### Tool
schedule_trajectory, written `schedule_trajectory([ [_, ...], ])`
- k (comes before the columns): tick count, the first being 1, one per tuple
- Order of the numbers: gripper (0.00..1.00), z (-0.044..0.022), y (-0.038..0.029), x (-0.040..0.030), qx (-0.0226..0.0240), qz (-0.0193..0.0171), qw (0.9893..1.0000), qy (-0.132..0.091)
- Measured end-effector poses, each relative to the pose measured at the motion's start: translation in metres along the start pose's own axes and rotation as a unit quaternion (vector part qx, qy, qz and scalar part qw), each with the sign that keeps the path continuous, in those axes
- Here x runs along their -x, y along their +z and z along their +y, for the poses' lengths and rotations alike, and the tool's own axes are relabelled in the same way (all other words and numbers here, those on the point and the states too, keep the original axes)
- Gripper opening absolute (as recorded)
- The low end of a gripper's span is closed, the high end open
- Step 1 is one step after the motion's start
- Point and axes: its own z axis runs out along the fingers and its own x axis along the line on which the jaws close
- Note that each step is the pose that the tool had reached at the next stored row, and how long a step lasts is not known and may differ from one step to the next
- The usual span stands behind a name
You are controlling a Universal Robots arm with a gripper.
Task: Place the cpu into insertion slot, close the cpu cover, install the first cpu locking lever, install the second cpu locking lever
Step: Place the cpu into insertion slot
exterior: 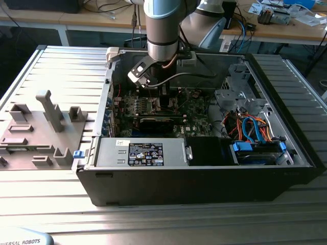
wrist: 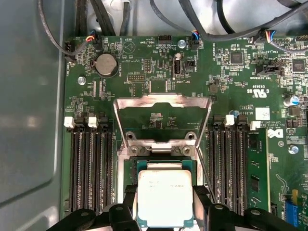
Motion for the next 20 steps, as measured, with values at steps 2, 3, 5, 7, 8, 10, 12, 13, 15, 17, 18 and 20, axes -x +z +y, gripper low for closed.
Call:
schedule_trajectory([
  [2, 0.54, -0.0005, 0.0024, 0.0, 0.0, -0.0003, 1.0, 0.0],
  [3, 0.54, -0.0011, 0.0036, 0.0, 0.0, -0.0004, 1.0, 0.0],
  [5, 0.54, -0.0021, 0.005, 0.0, 0.0, -0.0006, 1.0, 0.0],
  [7, 0.54, -0.0023, 0.0057, 0.0, 0.0, -0.0008, 1.0, 0.001],
  [8, 0.54, -0.0024, 0.0058, -0.0006, 0.0, -0.0009, 1.0, 0.001],
  [10, 0.54, -0.0024, 0.0061, -0.0021, 0.0, -0.0009, 1.0, 0.002],
  [12, 0.54, -0.0024, 0.0065, -0.003, 0.0, -0.001, 1.0, 0.004],
  [13, 0.54, -0.0024, 0.0071, -0.0033, 0.0, -0.0014, 1.0, 0.007],
  [15, 0.54, -0.0026, 0.0077, -0.0033, -0.0001, -0.0017, 0.9999, 0.01],
  [17, 0.54, -0.0026, 0.0081, -0.0034, 0.0, -0.0018, 0.9999, 0.011],
  [18, 0.54, -0.0026, 0.0085, -0.0035, 0.0001, -0.0017, 0.9999, 0.011],
  [20, 0.54, -0.0028, 0.0091, -0.0041, 0.0, -0.0024, 0.9999, 0.011],
])
